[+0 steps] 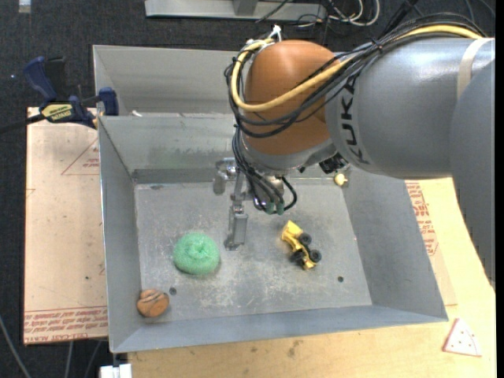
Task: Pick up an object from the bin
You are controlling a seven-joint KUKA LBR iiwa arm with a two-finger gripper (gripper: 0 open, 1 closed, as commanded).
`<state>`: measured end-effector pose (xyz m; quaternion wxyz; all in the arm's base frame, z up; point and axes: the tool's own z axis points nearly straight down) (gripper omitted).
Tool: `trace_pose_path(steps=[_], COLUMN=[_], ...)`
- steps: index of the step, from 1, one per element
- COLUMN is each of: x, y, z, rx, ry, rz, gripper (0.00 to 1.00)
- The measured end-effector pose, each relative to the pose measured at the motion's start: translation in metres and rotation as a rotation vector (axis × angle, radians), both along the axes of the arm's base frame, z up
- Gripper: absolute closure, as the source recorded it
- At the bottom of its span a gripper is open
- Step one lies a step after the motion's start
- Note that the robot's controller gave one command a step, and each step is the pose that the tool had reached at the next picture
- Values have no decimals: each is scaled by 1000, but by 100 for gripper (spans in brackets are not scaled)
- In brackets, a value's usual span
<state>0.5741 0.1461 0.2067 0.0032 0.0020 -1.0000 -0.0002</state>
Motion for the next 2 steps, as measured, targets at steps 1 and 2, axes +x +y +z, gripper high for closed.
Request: trace_pose_path(steps=[1,2], x=[1,-14], y=[-1,12], z=[5,-79], rx=[1,2], ry=[-8,-10], rz=[-4,-31], gripper=[0,0])
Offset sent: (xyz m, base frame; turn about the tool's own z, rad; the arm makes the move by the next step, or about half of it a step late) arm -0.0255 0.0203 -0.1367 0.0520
